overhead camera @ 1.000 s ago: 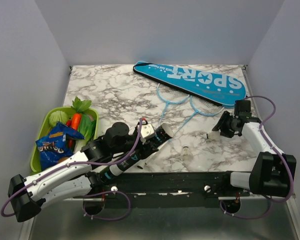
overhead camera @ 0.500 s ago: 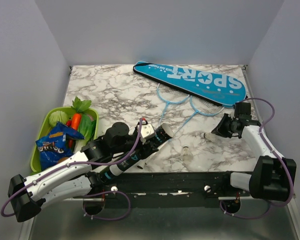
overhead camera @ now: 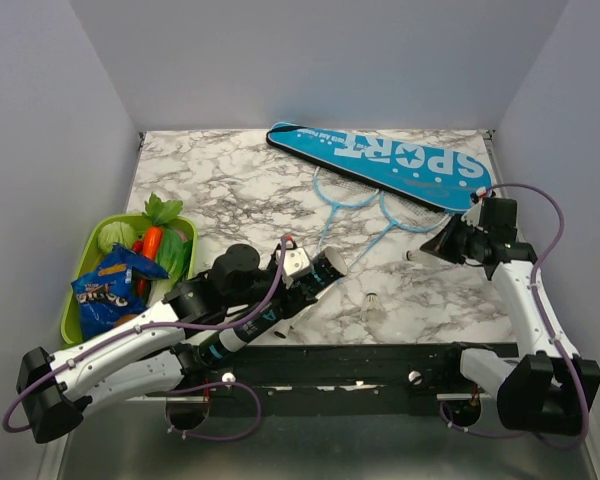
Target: Pack up the badminton gear
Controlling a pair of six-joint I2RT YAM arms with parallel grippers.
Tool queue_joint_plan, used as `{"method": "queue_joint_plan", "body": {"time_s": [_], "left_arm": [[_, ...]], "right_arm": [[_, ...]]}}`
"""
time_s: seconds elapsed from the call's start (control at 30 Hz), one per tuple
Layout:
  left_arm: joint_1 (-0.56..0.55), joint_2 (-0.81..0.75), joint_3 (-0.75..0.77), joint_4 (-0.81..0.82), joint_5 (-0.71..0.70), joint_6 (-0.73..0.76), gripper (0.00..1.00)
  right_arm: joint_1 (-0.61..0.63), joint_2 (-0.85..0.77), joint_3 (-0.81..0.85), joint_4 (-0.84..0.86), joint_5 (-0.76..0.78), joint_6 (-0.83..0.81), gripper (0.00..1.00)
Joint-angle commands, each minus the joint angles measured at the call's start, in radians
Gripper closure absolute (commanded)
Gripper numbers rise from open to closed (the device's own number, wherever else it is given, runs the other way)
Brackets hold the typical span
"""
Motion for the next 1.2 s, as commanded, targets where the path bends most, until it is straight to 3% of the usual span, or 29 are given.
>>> {"method": "queue_joint_plan", "body": {"time_s": [0.0,0.4,0.73,1.17], "left_arm": [[-0.009,0.018,0.016,0.006,0.037,0.004,0.87],[-0.026,0.016,-0.004,0.012,0.160,0.037,0.90],[-0.032,0.025,-0.012,0.017,0.189,0.041,0.90],[-0.038,0.027,-0.014,0.022,0.182,0.039,0.89]], "right_arm": [[0.055,-0.114,0.117,-0.046,-0.130,-0.025,0.99],[0.314,-0.167,0.360,-0.119,-0.345,-0.083,0.99],[0.447,-0.176,0.390,-0.208,-0.369,-0.131,0.99],[0.625,-0.194,0.357,-0.145,-0.353,-0.060,0.99]]}}
